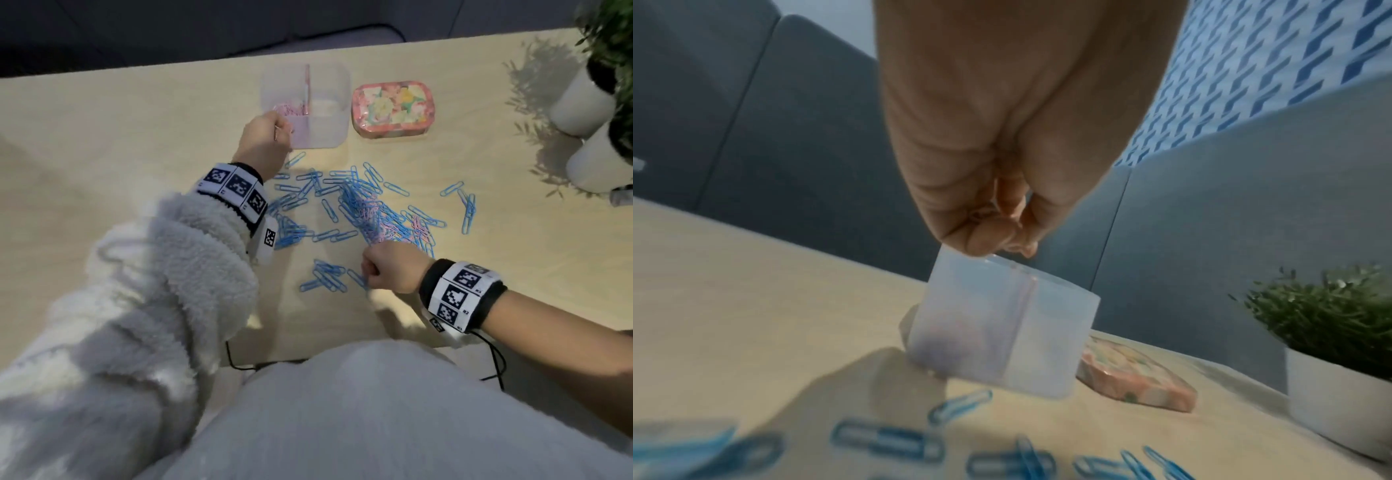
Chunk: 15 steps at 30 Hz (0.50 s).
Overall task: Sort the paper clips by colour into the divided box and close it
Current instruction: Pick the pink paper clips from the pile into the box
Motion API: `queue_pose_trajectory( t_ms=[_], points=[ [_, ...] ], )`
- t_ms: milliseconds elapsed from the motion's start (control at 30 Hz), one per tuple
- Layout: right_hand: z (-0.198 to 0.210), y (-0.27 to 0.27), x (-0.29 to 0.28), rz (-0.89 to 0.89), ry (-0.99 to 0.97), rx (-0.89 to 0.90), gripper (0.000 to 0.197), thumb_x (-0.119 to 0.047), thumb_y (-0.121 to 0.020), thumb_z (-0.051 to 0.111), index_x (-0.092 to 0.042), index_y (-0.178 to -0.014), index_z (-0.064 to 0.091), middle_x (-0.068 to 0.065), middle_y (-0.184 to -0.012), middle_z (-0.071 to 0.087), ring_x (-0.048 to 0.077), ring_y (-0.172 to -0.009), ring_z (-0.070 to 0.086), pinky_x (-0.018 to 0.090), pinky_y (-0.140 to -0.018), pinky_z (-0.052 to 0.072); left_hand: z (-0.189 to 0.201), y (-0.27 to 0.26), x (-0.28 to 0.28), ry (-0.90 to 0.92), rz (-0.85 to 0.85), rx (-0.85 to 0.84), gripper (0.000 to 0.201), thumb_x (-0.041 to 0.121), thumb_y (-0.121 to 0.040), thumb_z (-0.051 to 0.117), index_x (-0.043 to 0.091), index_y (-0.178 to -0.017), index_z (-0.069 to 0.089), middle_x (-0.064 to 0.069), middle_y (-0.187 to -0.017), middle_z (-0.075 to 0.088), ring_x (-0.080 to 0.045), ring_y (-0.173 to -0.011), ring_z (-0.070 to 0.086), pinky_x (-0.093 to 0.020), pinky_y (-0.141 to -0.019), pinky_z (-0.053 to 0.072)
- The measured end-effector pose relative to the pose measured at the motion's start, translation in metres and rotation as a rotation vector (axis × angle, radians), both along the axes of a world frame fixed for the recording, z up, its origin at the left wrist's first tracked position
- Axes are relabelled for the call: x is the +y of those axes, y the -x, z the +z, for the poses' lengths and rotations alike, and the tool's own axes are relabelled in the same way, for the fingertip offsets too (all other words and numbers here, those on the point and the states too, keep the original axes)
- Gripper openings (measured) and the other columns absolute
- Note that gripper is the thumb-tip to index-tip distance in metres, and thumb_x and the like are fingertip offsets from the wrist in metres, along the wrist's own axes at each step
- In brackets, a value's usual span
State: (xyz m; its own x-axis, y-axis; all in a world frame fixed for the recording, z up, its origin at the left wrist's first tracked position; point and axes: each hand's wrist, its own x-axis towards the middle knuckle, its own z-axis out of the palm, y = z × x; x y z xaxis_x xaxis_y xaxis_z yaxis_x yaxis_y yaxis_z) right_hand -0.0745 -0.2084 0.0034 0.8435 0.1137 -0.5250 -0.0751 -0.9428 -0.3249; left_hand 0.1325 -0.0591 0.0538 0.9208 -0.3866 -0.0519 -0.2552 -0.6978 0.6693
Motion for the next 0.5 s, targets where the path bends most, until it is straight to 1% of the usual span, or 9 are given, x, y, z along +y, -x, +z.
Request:
queue_pose_trajectory(
  t_ms=[67, 100, 167, 233, 267, 333, 400, 433, 500],
  points=[
    [0.002, -0.007, -0.001, -0.066, -0.12, -0.002, 0.01, -0.017, -0.078, 0.059, -0.02, -0.071, 0.054, 0.007, -0.083, 0.063, 0.023, -0.077, 0.054, 0.026, -0.066, 0.036, 0.009, -0.021, -0.011, -0.025, 0.003, -0.078, 0.025, 0.006, -0.089, 0.039, 0.002, -0.102, 0.06, -0.019, -0.104, 0.064, -0.032, -0.094, 0.058, -0.031, -0.076, 0.042],
    [0.004, -0.011, -0.003, -0.118, -0.183, -0.001, 0.013, -0.015, -0.079, 0.06, -0.019, -0.069, 0.052, 0.004, -0.075, 0.058, 0.021, -0.073, 0.05, 0.025, -0.065, 0.035, 0.011, -0.029, -0.016, -0.049, 0.012, -0.101, 0.028, 0.006, -0.089, 0.038, 0.002, -0.105, 0.06, -0.02, -0.11, 0.063, -0.033, -0.1, 0.058, -0.033, -0.081, 0.043],
    [0.014, -0.026, -0.01, -0.217, -0.257, 0.0, 0.026, -0.015, -0.078, 0.062, -0.02, -0.06, 0.045, -0.002, -0.062, 0.049, 0.017, -0.065, 0.045, 0.026, -0.059, 0.034, 0.013, -0.043, -0.026, -0.108, 0.042, -0.106, 0.03, 0.005, -0.09, 0.037, 0.005, -0.109, 0.06, -0.017, -0.116, 0.061, -0.032, -0.107, 0.057, -0.034, -0.087, 0.043],
    [0.024, -0.045, -0.018, -0.265, -0.325, -0.011, 0.028, -0.011, -0.078, 0.063, -0.021, -0.057, 0.048, -0.006, -0.057, 0.046, 0.01, -0.057, 0.043, 0.024, -0.054, 0.033, 0.012, -0.053, -0.034, -0.165, 0.059, -0.082, 0.03, 0.006, -0.092, 0.037, 0.007, -0.111, 0.059, -0.016, -0.119, 0.062, -0.032, -0.109, 0.058, -0.034, -0.09, 0.044],
    [0.03, -0.054, -0.021, -0.294, -0.381, -0.021, 0.022, -0.007, -0.079, 0.062, -0.017, -0.061, 0.053, -0.006, -0.056, 0.046, 0.004, -0.051, 0.042, 0.021, -0.053, 0.034, 0.01, -0.058, -0.037, -0.189, 0.059, -0.066, 0.03, 0.007, -0.092, 0.038, 0.007, -0.113, 0.059, -0.016, -0.12, 0.061, -0.032, -0.11, 0.058, -0.035, -0.092, 0.044],
    [0.042, -0.073, -0.026, -0.373, -0.503, -0.04, 0.008, 0.0, -0.082, 0.056, -0.005, -0.082, 0.062, -0.005, -0.058, 0.045, -0.003, -0.04, 0.04, 0.012, -0.046, 0.034, 0.008, -0.064, -0.04, -0.22, 0.049, -0.026, 0.031, 0.011, -0.095, 0.039, 0.008, -0.121, 0.055, -0.017, -0.126, 0.058, -0.033, -0.115, 0.055, -0.035, -0.097, 0.043],
    [0.055, -0.095, -0.027, -0.442, -0.564, -0.074, 0.017, 0.001, -0.087, 0.05, -0.004, -0.097, 0.063, -0.003, -0.059, 0.046, -0.002, -0.034, 0.038, 0.011, -0.037, 0.031, 0.008, -0.068, -0.04, -0.233, 0.041, -0.01, 0.035, 0.013, -0.097, 0.038, 0.008, -0.128, 0.051, -0.018, -0.132, 0.054, -0.034, -0.122, 0.051, -0.036, -0.102, 0.04],
    [0.061, -0.108, -0.025, -0.484, -0.59, -0.09, 0.017, -0.002, -0.089, 0.048, -0.005, -0.096, 0.063, 0.0, -0.059, 0.046, 0.0, -0.031, 0.037, 0.013, -0.033, 0.03, 0.008, -0.069, -0.038, -0.217, 0.038, -0.015, 0.036, 0.012, -0.097, 0.037, 0.008, -0.13, 0.05, -0.017, -0.134, 0.053, -0.034, -0.123, 0.05, -0.035, -0.104, 0.039],
    [0.071, -0.139, -0.019, -0.624, -0.664, -0.113, 0.019, -0.004, -0.09, 0.044, -0.008, -0.08, 0.059, 0.003, -0.057, 0.043, 0.002, -0.029, 0.035, 0.012, -0.03, 0.027, 0.008, -0.067, -0.031, -0.131, 0.043, -0.024, 0.038, 0.009, -0.096, 0.035, 0.011, -0.13, 0.051, -0.014, -0.134, 0.054, -0.031, -0.123, 0.05, -0.032, -0.105, 0.037]
  ],
)
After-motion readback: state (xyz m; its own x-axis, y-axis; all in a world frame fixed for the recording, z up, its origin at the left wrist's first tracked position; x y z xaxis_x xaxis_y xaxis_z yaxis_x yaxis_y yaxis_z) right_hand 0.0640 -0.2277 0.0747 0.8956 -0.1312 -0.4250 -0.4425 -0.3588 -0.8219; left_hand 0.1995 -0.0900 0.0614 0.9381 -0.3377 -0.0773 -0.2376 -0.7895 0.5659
